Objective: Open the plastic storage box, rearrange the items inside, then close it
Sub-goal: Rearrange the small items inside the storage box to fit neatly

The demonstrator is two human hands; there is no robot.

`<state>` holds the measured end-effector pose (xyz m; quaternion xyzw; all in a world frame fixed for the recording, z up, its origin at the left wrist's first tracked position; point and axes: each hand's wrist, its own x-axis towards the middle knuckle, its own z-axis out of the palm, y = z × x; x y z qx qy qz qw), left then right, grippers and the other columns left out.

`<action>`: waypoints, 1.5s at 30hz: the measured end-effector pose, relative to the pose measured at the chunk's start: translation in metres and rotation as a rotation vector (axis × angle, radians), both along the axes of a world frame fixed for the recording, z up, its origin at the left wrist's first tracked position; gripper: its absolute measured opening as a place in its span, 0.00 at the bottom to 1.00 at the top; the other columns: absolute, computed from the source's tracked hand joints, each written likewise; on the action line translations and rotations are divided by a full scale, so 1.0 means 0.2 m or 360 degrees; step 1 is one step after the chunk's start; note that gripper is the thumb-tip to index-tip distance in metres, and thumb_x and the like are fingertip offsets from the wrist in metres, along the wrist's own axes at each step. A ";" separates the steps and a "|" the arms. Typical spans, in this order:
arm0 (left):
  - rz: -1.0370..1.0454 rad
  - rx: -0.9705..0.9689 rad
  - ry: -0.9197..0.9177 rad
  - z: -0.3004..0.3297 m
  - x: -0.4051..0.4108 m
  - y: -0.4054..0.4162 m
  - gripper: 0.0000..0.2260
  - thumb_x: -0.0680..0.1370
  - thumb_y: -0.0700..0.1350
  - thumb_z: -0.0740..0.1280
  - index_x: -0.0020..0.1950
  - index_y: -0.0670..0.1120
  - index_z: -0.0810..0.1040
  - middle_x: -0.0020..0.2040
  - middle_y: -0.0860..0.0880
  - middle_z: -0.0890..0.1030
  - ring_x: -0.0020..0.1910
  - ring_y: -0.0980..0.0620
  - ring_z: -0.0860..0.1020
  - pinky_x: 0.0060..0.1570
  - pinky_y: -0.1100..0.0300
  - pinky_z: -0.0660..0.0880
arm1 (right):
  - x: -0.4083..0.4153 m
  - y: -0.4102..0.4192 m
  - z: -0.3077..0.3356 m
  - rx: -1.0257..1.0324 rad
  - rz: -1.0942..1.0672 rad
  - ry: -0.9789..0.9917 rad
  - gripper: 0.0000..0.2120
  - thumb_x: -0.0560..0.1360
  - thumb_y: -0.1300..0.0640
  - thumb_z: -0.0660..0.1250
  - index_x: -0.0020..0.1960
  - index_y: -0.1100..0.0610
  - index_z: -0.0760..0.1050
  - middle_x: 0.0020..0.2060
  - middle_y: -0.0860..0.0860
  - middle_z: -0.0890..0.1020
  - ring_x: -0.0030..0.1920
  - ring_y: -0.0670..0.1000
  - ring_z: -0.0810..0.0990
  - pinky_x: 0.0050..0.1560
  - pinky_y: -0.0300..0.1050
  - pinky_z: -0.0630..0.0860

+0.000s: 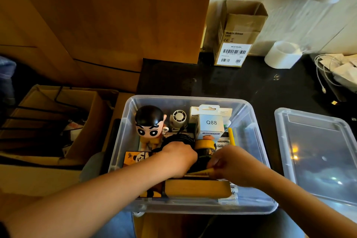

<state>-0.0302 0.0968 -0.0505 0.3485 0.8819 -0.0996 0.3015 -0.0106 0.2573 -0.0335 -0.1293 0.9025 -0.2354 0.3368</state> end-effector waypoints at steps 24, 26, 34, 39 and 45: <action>0.0276 0.0129 -0.0080 0.01 0.02 -0.01 0.10 0.76 0.36 0.65 0.57 0.42 0.77 0.56 0.44 0.79 0.55 0.44 0.77 0.47 0.55 0.75 | -0.02 -0.05 -0.07 0.0448 0.0304 -0.0108 0.08 0.76 0.62 0.62 0.48 0.60 0.79 0.44 0.54 0.81 0.45 0.53 0.78 0.48 0.41 0.74; 0.0286 0.0098 -0.0085 0.01 0.01 0.00 0.11 0.76 0.35 0.65 0.57 0.41 0.77 0.56 0.44 0.79 0.56 0.44 0.77 0.48 0.55 0.75 | -0.01 -0.06 -0.08 0.0512 0.0303 -0.0064 0.07 0.76 0.62 0.61 0.42 0.60 0.75 0.39 0.54 0.76 0.40 0.52 0.74 0.41 0.40 0.72; 0.0312 0.0159 -0.0077 0.02 0.02 0.00 0.10 0.76 0.35 0.64 0.57 0.41 0.77 0.57 0.43 0.79 0.56 0.44 0.78 0.51 0.54 0.76 | -0.01 -0.08 -0.11 0.0624 0.0293 0.0010 0.06 0.75 0.62 0.64 0.51 0.60 0.76 0.49 0.56 0.80 0.48 0.53 0.79 0.50 0.42 0.77; 0.0329 0.0194 -0.0172 0.00 0.00 -0.01 0.06 0.76 0.36 0.65 0.53 0.41 0.78 0.51 0.44 0.79 0.49 0.45 0.77 0.43 0.55 0.75 | -0.01 -0.09 -0.13 0.0679 0.0297 0.0025 0.08 0.75 0.62 0.64 0.53 0.60 0.76 0.50 0.56 0.80 0.51 0.54 0.78 0.53 0.44 0.77; 0.0291 0.0245 -0.0258 0.00 -0.02 -0.03 0.11 0.75 0.49 0.70 0.49 0.42 0.78 0.48 0.45 0.80 0.47 0.46 0.78 0.41 0.55 0.73 | -0.04 -0.02 -0.05 0.0623 0.0369 0.0102 0.06 0.77 0.60 0.62 0.48 0.60 0.76 0.32 0.48 0.73 0.39 0.50 0.74 0.41 0.38 0.72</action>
